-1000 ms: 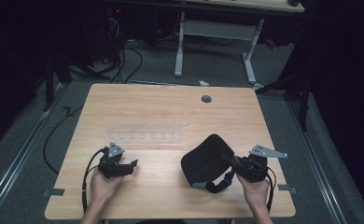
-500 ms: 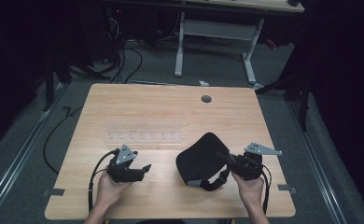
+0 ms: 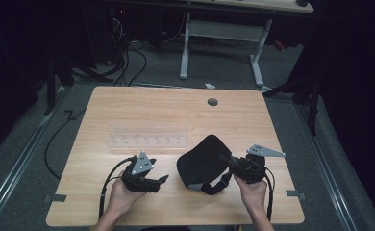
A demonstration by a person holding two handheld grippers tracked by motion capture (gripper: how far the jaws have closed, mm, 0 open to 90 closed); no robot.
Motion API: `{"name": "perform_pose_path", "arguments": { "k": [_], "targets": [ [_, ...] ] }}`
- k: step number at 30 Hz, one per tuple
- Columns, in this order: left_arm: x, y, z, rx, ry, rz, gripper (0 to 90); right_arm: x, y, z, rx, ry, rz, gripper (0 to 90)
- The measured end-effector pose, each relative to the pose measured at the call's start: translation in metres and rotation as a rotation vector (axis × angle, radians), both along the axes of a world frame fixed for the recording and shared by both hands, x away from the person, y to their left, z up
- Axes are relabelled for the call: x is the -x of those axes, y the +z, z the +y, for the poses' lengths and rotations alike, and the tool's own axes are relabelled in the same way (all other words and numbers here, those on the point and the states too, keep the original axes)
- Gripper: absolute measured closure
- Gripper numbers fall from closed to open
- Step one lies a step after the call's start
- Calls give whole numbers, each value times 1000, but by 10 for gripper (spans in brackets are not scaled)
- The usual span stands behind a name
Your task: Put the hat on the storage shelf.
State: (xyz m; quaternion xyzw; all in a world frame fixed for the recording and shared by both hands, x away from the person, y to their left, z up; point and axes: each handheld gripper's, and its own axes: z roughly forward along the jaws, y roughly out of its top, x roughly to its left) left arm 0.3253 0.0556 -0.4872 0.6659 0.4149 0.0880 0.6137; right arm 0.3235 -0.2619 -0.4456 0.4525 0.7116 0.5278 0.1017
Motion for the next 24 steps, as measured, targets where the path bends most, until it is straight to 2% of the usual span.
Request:
{"name": "perform_pose_path", "arguments": {
  "k": [7, 8, 16, 24],
  "targets": [
    [7, 4, -11, -4, -42, -25, 274, -4, 2, 12, -4, 18, 4, 835],
    [7, 4, -12, 5, -43, -27, 275, -4, 2, 14, 0, 23, 3, 835],
    [8, 5, -14, -1, -52, -32, 279, -7, 1, 26, -6, 50, 11, 834],
    [9, 5, -14, -23, -55, -40, 290, -9, 1, 35, -9, 80, 29, 833]
  ]
}}
